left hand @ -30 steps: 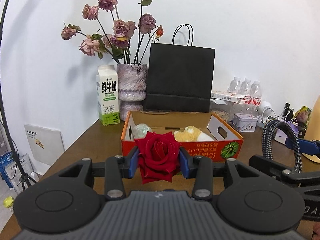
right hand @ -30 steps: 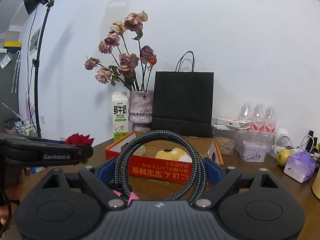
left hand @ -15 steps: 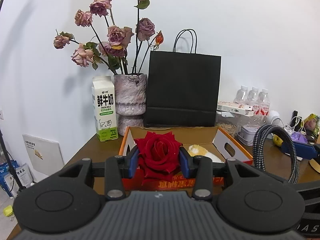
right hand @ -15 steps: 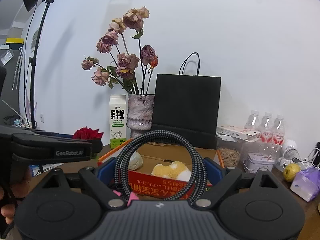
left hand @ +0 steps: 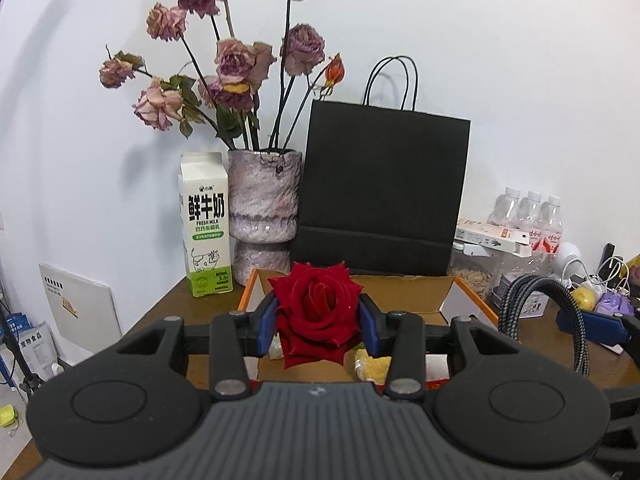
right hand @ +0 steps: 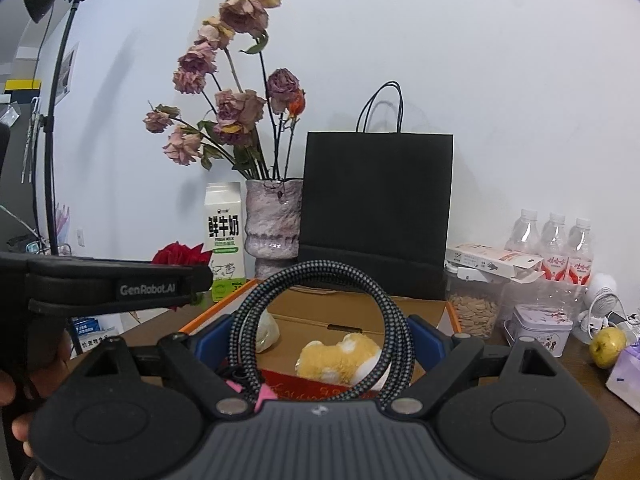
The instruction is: Organize objects
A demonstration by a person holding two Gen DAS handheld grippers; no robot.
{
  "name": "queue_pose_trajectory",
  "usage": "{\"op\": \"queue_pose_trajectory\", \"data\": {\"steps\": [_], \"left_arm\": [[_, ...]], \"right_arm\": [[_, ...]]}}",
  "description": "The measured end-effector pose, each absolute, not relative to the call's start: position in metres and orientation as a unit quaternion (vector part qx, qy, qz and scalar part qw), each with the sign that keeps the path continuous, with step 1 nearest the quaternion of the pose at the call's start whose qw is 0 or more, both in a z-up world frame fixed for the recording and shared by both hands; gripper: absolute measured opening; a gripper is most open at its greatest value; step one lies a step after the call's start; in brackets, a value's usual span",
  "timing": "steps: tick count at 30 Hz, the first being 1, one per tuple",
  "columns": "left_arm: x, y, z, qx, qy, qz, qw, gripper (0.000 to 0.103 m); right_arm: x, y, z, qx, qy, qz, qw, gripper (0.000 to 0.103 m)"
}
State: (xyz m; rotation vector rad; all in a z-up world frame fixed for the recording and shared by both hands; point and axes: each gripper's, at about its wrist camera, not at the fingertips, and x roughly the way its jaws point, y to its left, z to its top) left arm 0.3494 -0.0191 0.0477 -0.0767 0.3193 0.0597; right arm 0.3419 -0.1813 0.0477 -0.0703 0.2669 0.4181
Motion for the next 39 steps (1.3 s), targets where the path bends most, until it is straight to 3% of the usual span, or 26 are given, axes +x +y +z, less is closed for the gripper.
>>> {"op": "queue_pose_trajectory", "data": {"steps": [20, 39], "left_arm": [[0.424, -0.019, 0.051, -0.01, 0.195, 0.059, 0.979, 0.041], [0.516, -0.026, 0.003, 0.028, 0.271, 0.102, 0.957, 0.041]], "right_arm": [[0.428, -0.167, 0.053, -0.044, 0.153, 0.186, 0.97, 0.09], [0.522, -0.162, 0.002, 0.001, 0.22, 0.147, 0.964, 0.09]]}}
